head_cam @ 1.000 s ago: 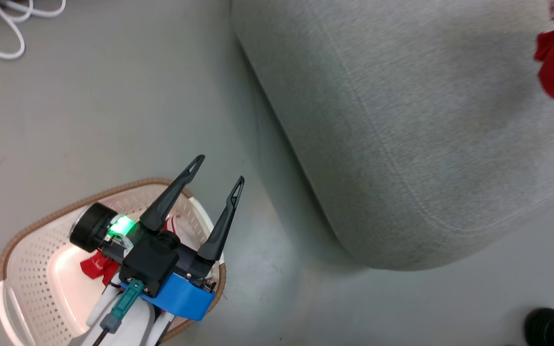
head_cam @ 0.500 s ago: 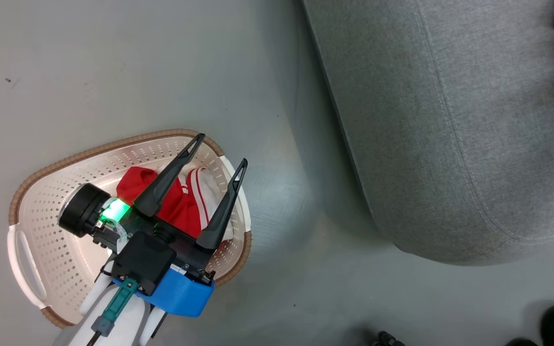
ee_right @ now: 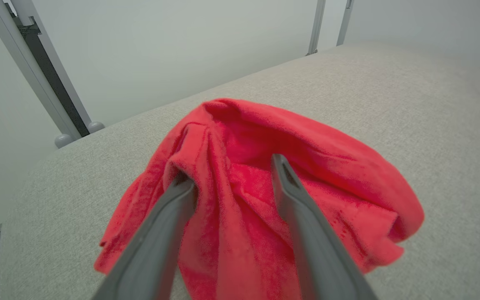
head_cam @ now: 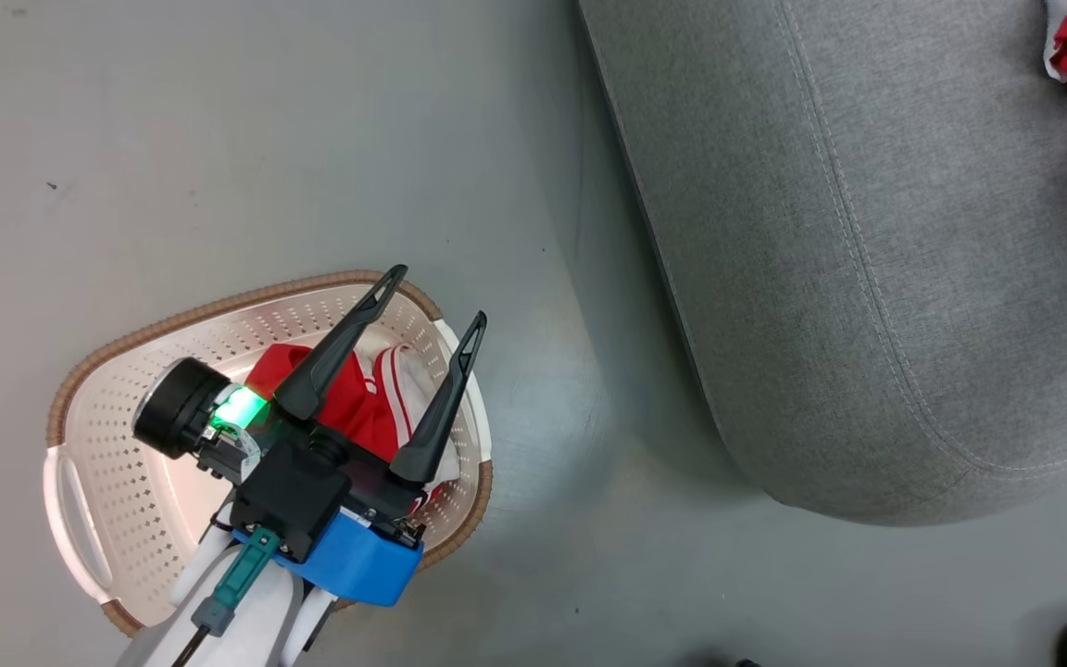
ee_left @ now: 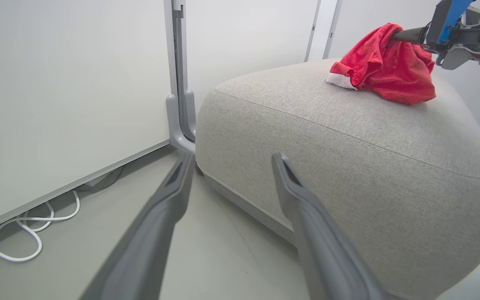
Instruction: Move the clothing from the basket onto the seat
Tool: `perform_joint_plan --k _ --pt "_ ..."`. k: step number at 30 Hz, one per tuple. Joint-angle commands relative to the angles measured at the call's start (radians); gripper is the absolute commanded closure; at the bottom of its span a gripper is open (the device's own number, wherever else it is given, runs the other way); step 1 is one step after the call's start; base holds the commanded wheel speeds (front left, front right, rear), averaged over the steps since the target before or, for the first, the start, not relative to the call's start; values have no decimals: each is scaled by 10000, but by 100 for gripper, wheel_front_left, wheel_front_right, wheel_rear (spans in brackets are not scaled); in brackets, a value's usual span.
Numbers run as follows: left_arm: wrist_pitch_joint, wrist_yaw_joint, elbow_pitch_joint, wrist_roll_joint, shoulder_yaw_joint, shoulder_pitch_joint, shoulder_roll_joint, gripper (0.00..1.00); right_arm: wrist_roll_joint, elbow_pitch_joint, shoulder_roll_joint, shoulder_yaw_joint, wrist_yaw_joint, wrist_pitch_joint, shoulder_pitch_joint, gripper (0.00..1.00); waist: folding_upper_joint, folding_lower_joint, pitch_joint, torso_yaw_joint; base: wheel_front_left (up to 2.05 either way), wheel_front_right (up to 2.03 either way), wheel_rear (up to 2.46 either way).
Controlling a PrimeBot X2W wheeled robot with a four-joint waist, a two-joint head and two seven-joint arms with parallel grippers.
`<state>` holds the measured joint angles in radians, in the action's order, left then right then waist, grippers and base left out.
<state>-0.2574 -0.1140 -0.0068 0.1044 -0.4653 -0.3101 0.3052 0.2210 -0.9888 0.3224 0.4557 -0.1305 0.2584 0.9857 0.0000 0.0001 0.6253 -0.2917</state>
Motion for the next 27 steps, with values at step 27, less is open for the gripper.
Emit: perform_joint_plan --k 27 --pt "-91 13 1591 664 1098 1779 -1630 0 -1176 565 29 -1399 -5 75 -2888 0 0 -1 -4074 675 0 0 0"
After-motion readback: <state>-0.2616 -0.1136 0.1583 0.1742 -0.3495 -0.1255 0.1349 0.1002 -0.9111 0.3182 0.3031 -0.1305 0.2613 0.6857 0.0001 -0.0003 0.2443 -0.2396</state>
